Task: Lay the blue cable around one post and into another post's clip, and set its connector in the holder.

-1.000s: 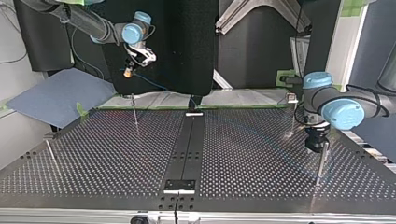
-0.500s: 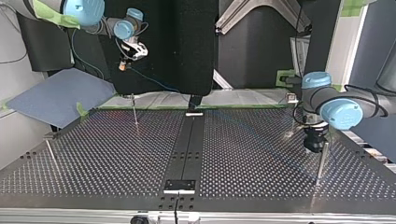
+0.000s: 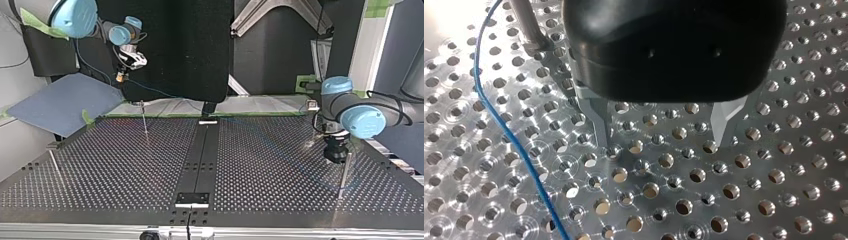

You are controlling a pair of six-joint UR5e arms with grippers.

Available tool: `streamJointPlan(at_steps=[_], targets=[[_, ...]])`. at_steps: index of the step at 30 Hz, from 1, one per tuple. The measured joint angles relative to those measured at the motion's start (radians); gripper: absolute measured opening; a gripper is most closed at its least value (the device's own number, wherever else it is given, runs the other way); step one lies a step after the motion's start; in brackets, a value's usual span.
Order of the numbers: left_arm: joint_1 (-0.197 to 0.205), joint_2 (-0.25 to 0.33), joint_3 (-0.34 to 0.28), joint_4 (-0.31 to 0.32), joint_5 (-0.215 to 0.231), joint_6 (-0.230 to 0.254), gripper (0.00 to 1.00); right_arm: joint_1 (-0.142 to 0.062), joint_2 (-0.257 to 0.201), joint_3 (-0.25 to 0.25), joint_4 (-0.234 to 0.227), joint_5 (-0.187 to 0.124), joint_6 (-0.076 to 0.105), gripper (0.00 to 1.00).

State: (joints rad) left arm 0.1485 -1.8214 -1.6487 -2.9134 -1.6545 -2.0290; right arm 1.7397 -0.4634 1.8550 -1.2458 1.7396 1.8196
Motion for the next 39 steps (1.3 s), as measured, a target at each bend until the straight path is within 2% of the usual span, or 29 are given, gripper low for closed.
streamJointPlan(at_steps=[6, 13, 17, 20, 23, 31, 39], targets=[[-0.002, 0.000, 0.000, 0.000, -0.001, 0.001, 1.00, -0.052, -0.050, 0.029, 0.027, -0.052, 0.005, 0.00], [-0.004, 0.000, 0.000, 0.000, -0.001, 0.001, 1.00, -0.109, -0.107, 0.051, 0.082, -0.110, 0.027, 0.00], [-0.005, 0.000, 0.000, 0.000, -0.001, 0.001, 1.00, -0.130, -0.142, 0.061, 0.117, -0.145, 0.031, 0.00], [-0.005, 0.000, 0.000, 0.000, -0.001, 0.001, 1.00, -0.130, -0.171, 0.068, 0.134, -0.174, 0.030, 0.00], [-0.005, 0.000, 0.000, 0.000, -0.001, 0.001, 1.00, -0.124, -0.199, 0.070, 0.131, -0.201, 0.022, 0.00], [-0.005, 0.000, 0.000, -0.001, -0.001, 0.001, 1.00, -0.097, -0.266, 0.071, 0.114, -0.268, -0.016, 0.00], [-0.005, 0.000, 0.000, -0.001, -0.001, 0.001, 1.00, -0.086, -0.325, 0.071, 0.121, -0.327, -0.021, 0.00]])
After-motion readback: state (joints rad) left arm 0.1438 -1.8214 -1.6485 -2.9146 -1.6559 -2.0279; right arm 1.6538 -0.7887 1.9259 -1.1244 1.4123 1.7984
